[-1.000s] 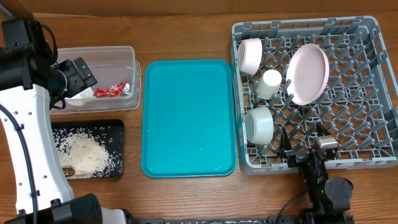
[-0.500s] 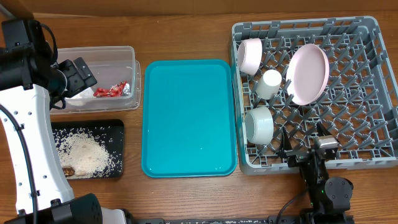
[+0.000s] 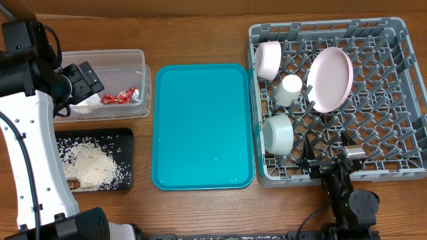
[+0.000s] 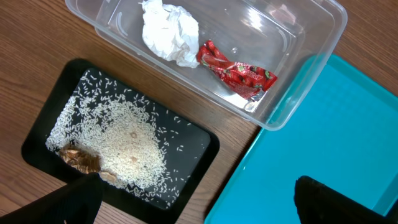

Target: Sort waste into correct bins and load items into the dishwasher

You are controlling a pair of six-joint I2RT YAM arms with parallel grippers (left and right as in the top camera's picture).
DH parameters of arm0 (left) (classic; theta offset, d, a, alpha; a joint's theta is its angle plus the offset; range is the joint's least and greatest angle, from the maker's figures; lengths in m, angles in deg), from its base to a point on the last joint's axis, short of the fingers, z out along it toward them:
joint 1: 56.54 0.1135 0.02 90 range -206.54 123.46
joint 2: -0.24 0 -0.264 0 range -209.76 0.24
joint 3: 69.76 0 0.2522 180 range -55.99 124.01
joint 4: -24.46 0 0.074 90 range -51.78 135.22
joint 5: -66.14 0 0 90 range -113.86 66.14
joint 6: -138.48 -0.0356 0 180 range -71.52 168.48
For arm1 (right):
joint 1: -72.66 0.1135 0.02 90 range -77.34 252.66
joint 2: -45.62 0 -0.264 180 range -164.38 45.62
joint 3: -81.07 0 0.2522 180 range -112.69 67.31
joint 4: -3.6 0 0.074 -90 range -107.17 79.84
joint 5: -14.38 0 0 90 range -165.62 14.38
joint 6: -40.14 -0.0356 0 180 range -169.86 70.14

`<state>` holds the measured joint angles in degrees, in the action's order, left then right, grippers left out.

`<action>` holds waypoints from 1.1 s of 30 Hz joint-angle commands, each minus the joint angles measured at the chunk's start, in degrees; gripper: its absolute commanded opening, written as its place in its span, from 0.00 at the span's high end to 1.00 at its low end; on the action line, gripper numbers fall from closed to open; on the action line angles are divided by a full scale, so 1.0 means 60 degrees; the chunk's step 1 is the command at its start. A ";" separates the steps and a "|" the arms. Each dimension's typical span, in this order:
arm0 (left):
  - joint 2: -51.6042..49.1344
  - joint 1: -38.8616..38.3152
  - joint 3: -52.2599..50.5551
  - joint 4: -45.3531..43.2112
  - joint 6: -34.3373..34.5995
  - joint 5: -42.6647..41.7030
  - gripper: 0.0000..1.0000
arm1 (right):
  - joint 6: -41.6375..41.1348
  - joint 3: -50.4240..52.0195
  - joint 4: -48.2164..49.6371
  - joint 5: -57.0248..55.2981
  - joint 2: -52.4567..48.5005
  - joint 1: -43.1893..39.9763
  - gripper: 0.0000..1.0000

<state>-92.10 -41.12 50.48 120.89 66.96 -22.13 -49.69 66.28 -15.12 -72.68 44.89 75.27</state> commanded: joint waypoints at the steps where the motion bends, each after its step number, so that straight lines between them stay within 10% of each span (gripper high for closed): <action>1: -0.0047 -0.0007 0.0004 -0.0033 0.0138 -0.0036 0.00 | -0.0066 0.0098 0.0047 -0.0051 0.0095 -0.0073 0.00; 33: 0.0412 -0.0404 -0.0044 -0.0033 0.0138 -0.0011 0.00 | -0.0066 0.0098 0.0047 -0.0051 0.0095 -0.0073 0.00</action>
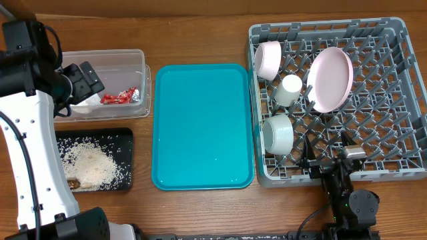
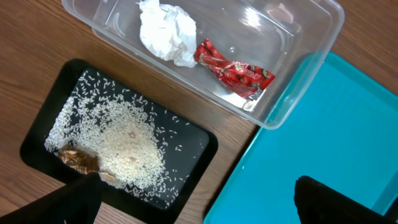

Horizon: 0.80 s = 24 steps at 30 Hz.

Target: Sort waste into correct bins and load items into the dishwasher

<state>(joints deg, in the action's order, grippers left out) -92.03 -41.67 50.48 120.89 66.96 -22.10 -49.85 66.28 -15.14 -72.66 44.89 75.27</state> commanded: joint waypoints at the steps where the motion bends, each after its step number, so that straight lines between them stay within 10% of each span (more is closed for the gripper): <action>1: 0.0506 -0.0466 -0.0044 -0.0036 0.0138 -0.0015 0.00 | -0.0040 0.0098 0.0055 -0.0055 0.0095 -0.0073 0.00; 24: 0.2419 -0.3177 -0.0062 0.0018 0.0138 -0.0051 0.00 | -0.0040 0.0098 0.0055 -0.0055 0.0095 -0.0073 0.00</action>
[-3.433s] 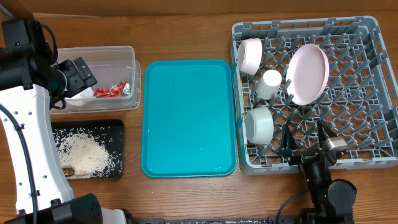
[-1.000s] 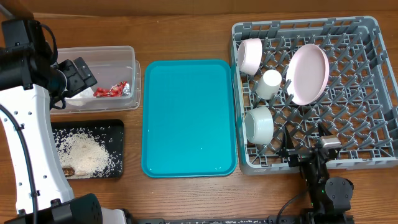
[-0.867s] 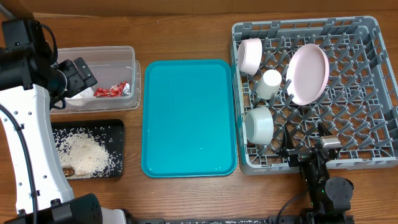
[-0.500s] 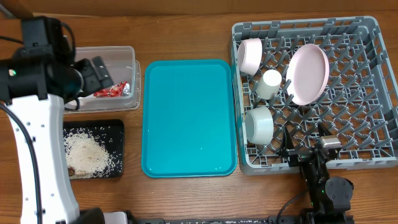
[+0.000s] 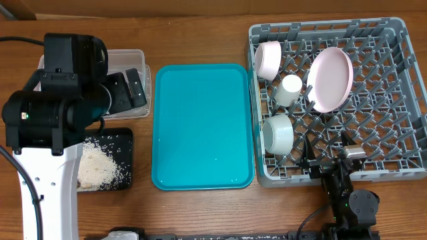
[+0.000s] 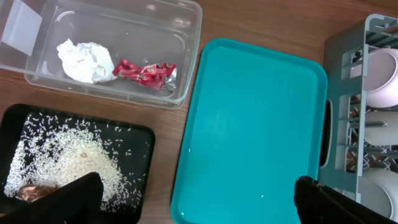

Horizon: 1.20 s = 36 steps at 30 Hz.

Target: Sort waste into correct bins and load items into the dishwasher

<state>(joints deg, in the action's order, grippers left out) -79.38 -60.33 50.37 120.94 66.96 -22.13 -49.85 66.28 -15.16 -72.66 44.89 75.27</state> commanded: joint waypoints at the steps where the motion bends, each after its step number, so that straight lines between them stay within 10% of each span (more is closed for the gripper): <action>1: 0.0372 -0.0066 -0.0062 0.0000 0.0138 -0.0047 0.00 | -0.0040 0.0098 0.0058 -0.0055 0.0095 -0.0073 0.00; 15: 0.2135 -0.0058 -0.3774 -0.1647 0.0437 -0.0055 0.00 | -0.0040 0.0098 0.0058 -0.0055 0.0095 -0.0073 0.00; 36: 0.6324 -0.0058 -1.4262 -1.2954 0.1574 -0.1479 0.00 | -0.0040 0.0098 0.0055 -0.0055 0.0095 -0.0073 0.00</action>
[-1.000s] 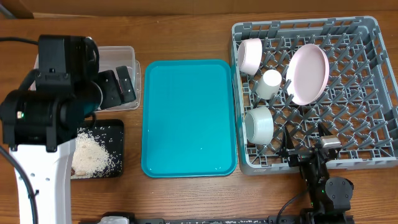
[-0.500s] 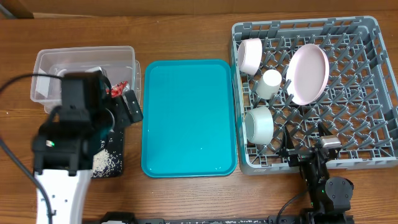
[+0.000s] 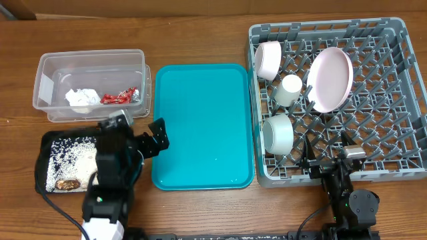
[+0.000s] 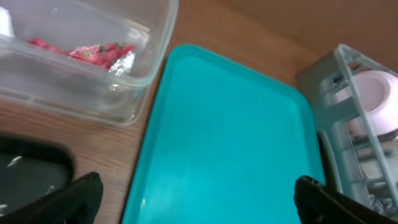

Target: Sort waste into correct bins and load items into the dishwasher

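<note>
My left gripper [image 3: 138, 131] is open and empty, low at the front left by the teal tray's left edge; in the wrist view its fingertips [image 4: 68, 199] frame bare teal tray [image 4: 230, 143]. The clear bin [image 3: 47, 90] holds a crumpled white paper [image 3: 80, 97] and a red wrapper [image 3: 120, 97], the wrapper also in the wrist view [image 4: 93, 52]. The black tray [image 3: 45, 143] holds rice and a brown scrap [image 3: 67, 183]. The grey dish rack [image 3: 400, 100] carries a pink bowl [image 3: 268, 59], white cup [image 3: 289, 89], pink plate [image 3: 329, 79] and pale bowl [image 3: 277, 133]. My right gripper [image 3: 327, 148] rests at the rack's front edge, fingers apart.
The teal tray [image 3: 203, 127] lies bare between the bins and the rack. The left arm's body covers part of the black tray's right end. The right arm's base [image 3: 353, 200] sits at the table's front edge.
The left arm has gone from high over the clear bin to low at the front, beside the black tray. Its gripper stays open and empty. The right arm has not moved.
At the two oldest moments my left gripper hung open over the clear bin, with paper and wrapper lying in it. Then it was higher, looking over bin, trays and rack. Now it is down at the table's front left, still empty.
</note>
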You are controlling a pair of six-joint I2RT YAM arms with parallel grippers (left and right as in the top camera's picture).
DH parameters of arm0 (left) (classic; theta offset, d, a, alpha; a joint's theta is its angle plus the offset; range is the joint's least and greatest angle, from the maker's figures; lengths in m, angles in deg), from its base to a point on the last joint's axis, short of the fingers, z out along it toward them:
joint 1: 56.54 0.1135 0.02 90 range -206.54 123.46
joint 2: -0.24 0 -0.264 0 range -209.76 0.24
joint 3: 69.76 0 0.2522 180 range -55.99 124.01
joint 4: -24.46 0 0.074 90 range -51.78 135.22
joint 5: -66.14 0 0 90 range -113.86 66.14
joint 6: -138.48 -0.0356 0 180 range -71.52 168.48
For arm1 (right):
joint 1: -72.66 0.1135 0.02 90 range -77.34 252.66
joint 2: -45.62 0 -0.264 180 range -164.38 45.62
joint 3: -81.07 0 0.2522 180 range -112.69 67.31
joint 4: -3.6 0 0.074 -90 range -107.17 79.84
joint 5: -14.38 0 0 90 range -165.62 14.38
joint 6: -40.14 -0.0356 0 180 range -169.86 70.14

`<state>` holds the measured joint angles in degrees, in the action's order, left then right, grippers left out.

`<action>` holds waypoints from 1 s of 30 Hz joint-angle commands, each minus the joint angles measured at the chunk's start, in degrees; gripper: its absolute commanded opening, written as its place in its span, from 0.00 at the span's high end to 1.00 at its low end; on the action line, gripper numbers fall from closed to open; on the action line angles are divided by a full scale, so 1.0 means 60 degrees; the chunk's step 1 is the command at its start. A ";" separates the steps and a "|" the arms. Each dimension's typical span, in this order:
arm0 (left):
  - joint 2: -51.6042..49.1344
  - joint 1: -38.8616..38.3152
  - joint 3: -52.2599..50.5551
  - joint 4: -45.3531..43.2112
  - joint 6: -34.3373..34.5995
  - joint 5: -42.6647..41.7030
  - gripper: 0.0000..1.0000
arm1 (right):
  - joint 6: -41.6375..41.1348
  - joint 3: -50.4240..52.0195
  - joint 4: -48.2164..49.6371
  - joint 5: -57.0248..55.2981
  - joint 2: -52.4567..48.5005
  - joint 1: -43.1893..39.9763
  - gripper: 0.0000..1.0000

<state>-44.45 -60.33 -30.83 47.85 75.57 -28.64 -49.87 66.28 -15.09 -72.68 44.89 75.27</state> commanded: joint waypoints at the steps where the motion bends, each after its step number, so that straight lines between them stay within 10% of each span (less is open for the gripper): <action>1: 0.0674 -0.0058 -0.1031 -0.1220 0.0138 -0.0393 0.00 | -0.0036 0.0098 0.0047 -0.0051 0.0095 -0.0073 0.00; 12: 0.2656 -0.0058 -0.3515 -0.3446 0.0033 0.0153 0.00 | -0.0036 0.0098 0.0044 -0.0051 0.0095 -0.0073 0.00; 30: 0.5464 -0.0058 -0.4149 -0.1523 -0.2036 0.0656 0.00 | -0.0036 0.0098 0.0047 -0.0051 0.0095 -0.0073 0.00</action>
<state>-15.05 -60.33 -55.26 36.35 70.46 -25.95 -49.85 66.28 -15.20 -72.68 44.89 75.25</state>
